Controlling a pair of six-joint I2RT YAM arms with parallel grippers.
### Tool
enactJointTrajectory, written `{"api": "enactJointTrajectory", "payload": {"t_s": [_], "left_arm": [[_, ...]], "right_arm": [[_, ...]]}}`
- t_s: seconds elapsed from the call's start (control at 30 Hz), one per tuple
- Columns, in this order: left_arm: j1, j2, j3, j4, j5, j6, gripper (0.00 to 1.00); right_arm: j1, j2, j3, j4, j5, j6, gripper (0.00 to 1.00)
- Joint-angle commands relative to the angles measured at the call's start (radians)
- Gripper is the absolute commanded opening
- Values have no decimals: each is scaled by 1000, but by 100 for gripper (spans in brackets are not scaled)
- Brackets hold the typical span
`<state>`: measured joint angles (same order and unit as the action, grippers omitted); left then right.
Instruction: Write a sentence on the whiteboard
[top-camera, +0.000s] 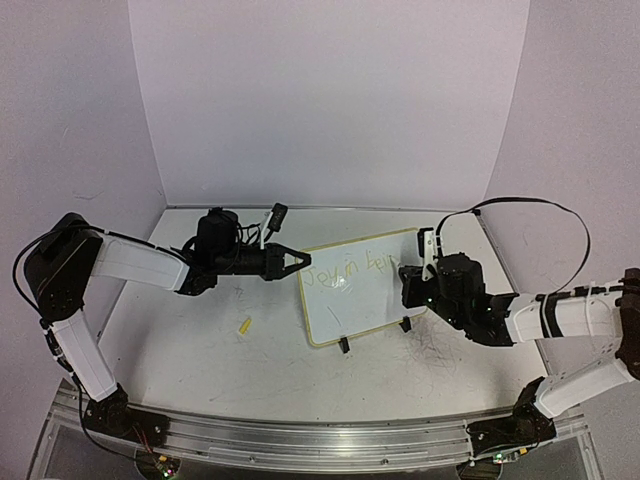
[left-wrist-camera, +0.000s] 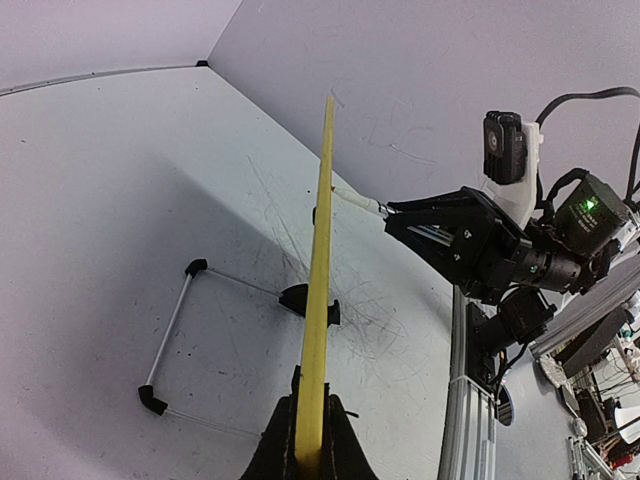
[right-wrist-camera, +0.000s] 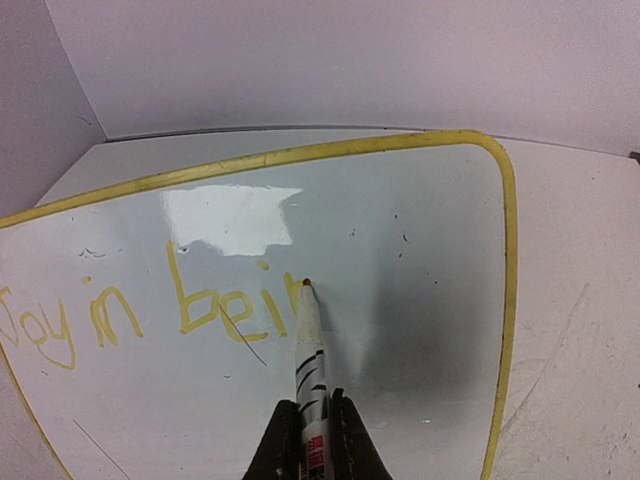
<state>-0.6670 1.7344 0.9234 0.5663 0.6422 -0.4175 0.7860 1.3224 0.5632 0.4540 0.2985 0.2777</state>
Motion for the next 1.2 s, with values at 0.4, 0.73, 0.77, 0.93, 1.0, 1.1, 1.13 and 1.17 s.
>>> {"api": "enactJointTrajectory", "payload": {"t_s": [0.4, 0.73, 0.77, 0.93, 1.0, 1.1, 1.13, 1.17], "left_arm": [[6, -7, 12, -82, -95, 56, 0], [6, 4, 24, -84, -92, 54, 0], [6, 5, 25, -85, -92, 53, 0], [6, -1, 21, -86, -95, 55, 0], [6, -3, 21, -87, -95, 56, 0], [6, -5, 22, -88, -94, 57, 0], [6, -6, 21, -88, -93, 56, 0], [6, -7, 21, -88, -93, 56, 0]], "right_arm": [[-5, -24, -35, -46, -25, 46, 0], [-6, -63, -22, -48, -18, 31, 0], [-6, -72, -20, -47, -19, 31, 0], [-15, -113, -29, -37, -12, 35, 0], [-20, -112, -30, -29, -5, 33, 0], [-31, -92, -22, -19, -1, 33, 0], [-33, -83, -19, -13, -2, 33, 0], [-35, -76, -17, -5, -5, 34, 0]]}}
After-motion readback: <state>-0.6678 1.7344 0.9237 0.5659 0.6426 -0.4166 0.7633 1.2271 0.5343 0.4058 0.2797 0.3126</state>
